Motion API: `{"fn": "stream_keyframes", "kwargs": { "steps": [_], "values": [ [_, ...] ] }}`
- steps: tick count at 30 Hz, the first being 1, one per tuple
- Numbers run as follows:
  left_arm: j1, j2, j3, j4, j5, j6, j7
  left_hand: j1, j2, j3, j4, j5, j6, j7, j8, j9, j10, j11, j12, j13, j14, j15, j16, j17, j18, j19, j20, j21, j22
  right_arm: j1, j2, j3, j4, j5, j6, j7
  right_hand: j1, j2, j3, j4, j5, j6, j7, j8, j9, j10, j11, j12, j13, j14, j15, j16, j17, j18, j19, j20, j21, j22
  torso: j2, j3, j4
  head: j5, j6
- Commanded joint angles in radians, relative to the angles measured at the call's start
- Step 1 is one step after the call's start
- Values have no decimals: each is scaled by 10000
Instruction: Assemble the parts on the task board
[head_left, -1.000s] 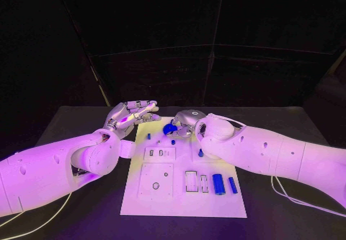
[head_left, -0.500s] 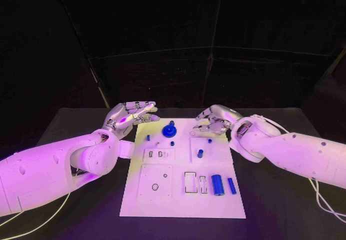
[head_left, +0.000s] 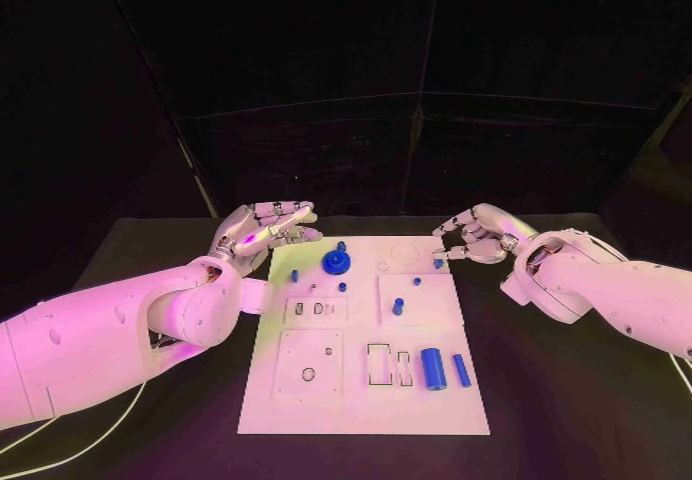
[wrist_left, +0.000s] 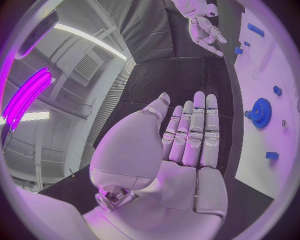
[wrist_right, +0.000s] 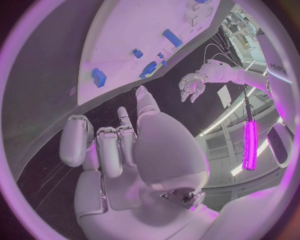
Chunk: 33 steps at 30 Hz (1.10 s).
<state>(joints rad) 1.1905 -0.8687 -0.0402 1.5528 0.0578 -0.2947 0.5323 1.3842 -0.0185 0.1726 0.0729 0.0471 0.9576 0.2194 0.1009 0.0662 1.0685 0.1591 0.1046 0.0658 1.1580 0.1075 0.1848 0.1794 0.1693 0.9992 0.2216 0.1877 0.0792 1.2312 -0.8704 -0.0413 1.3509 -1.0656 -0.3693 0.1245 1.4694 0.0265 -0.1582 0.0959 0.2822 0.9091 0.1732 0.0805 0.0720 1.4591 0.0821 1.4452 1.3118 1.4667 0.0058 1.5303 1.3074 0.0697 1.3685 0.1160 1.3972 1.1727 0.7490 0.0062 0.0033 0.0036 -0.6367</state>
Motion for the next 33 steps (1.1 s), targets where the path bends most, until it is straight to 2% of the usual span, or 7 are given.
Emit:
{"fn": "stream_keyframes", "kwargs": {
  "steps": [1, 2, 9, 12, 16, 21, 33],
  "values": [
    [3, 66, 2, -32, -7, 137, 16, 1, 88, -14, -40, 12, -9, 54, -48, -12, -2, 45, -33, -9, 47, 12, -36, 17, 134, 54, -7, -39, -8, 3, 92, 2, -320, -265, 443, 86, 192, 24, -10, -107, -56, 53, -4, -50, -18, -7, 26, 5, 1199, 836, 16, 40, 1653, 90, 57, -28, 29, 11, 1, 27, 8, -29, 2],
    [1, 80, 1, -40, -7, 142, 12, 1, 88, -14, -40, 12, -9, 54, -48, -12, -2, 45, -33, -9, 47, 12, -36, 17, 134, 54, -7, -39, -8, 0, 123, 2, -410, -290, 479, 53, 221, 31, -3, -136, -62, 55, -3, -50, -18, -4, 26, 8, 1203, 837, 17, 42, 1658, 90, 58, -28, 29, 11, 7, 12, 33, -68, 13],
    [-6, 144, -4, -110, -7, 159, 10, 20, 100, 0, -61, 12, -3, 46, -55, -10, 6, 41, -43, -9, 50, 10, -49, 22, 134, 62, -8, -51, -15, -63, 430, 2, -1019, -392, 665, -37, 371, 77, 38, -292, -115, 67, 4, -50, -19, 1, 31, 17, 1213, 839, 21, 45, 1666, 91, 60, -24, 31, 10, 9, 41, -2, -87, -12],
    [-7, 168, -5, -145, -7, 165, 7, 20, 100, 0, -61, 12, -3, 46, -55, -10, 6, 41, -43, -9, 50, 10, -49, 22, 134, 62, -8, -51, -15, -73, 525, 2, -1180, -406, 759, -40, 437, 114, 69, -366, -157, 73, 6, -50, -20, 7, 32, 25, 1223, 841, 23, 49, 1678, 92, 56, -22, 27, 3, 9, 36, 22, -142, -19],
    [-7, 184, -5, -177, -7, 161, 2, 31, 105, 7, -75, 12, -1, 42, -63, -10, 10, 38, -51, -9, 51, 9, -60, 25, 134, 66, -9, -60, -20, -77, 580, 2, -1290, -453, 935, -65, 520, 165, 120, -461, -206, 107, 5, -37, -16, 15, 30, 35, 1235, 843, 23, 53, 1691, 92, 57, -22, 28, 5, 4, 6, 35, -206, -31],
    [-6, 190, -4, -226, -7, 154, 5, 31, 105, 7, -75, 12, -1, 42, -63, -10, 10, 38, -51, -9, 51, 9, -60, 25, 134, 66, -9, -60, -20, -80, 666, 1, -1386, -593, 1227, -154, 571, 203, 161, -545, -232, 179, 1, -7, -7, 27, 26, 49, 1251, 847, 20, 60, 1711, 91, 60, -22, 31, 12, 8, 16, 2, -220, -45],
    [-4, 163, -3, -314, -7, 136, 3, 31, 104, 7, -80, 13, -6, 47, -69, -11, 7, 40, -59, -10, 51, 9, -66, 26, 134, 68, -9, -65, -22, -85, 741, 0, -1472, -661, 1432, -248, 513, 296, 199, -596, -272, 364, -26, 65, 10, 109, 4, 137, 1345, 853, 6, 71, 1742, 85, 79, -31, 48, 48, 6, 16, 35, -234, -90]
  ]
}}
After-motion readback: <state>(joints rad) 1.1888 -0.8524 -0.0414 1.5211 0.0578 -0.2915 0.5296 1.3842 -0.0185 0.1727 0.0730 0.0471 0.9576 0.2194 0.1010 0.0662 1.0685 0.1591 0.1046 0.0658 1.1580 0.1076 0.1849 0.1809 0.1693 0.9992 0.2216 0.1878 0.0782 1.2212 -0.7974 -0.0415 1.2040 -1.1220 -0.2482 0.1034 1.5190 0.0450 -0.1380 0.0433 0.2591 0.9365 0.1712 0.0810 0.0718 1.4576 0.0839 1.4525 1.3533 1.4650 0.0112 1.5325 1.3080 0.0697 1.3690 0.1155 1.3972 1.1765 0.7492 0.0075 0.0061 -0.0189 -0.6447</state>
